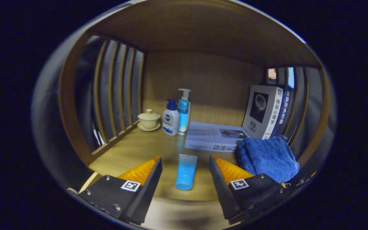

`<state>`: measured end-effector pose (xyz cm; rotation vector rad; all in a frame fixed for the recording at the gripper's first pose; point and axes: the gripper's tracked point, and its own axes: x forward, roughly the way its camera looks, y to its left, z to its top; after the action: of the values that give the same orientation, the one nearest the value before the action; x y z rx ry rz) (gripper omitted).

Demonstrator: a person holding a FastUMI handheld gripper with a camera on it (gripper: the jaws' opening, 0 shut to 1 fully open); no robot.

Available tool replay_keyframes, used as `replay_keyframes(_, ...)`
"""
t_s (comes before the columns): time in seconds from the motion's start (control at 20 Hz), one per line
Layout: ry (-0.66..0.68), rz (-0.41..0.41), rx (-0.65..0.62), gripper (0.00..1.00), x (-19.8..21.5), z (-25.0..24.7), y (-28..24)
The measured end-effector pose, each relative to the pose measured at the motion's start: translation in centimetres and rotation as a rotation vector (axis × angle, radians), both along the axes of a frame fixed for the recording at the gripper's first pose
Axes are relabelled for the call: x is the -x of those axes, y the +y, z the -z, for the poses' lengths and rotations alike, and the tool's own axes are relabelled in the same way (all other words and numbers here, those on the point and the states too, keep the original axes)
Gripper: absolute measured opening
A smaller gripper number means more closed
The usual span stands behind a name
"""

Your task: Pull open the drawer, take out the items inside it, and place them on the countertop above the cabinet.

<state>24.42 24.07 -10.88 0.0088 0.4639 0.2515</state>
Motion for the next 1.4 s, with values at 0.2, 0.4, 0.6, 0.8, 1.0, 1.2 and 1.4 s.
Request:
replay_keyframes(0.2, -0.06, -0.02, -0.001, 0.84, 6.0, -1.9, -0.9)
replay_keyframes(0.4, -0.059, 0.01, 0.025, 0.83, 11.5, -1.3, -3.6)
replay_keyframes(0.6, -0.04, 0.051, 0.042, 0.84, 16.4, 0.1, -5.6)
replay_keyframes(0.8, 0.005, 0.083, 0.067, 0.84, 19.5, 3.3, -6.4)
replay_keyframes(1.0, 0.067, 0.089, 0.034, 0.88, 21.2, 6.3, -5.2)
replay_keyframes(1.2, 0.045, 0.118, -0.006, 0.97, 21.1, 6.4, -5.2)
replay_keyframes(1.4, 0.037, 0.138, -0.058, 0.97, 21.2, 6.7, -5.3)
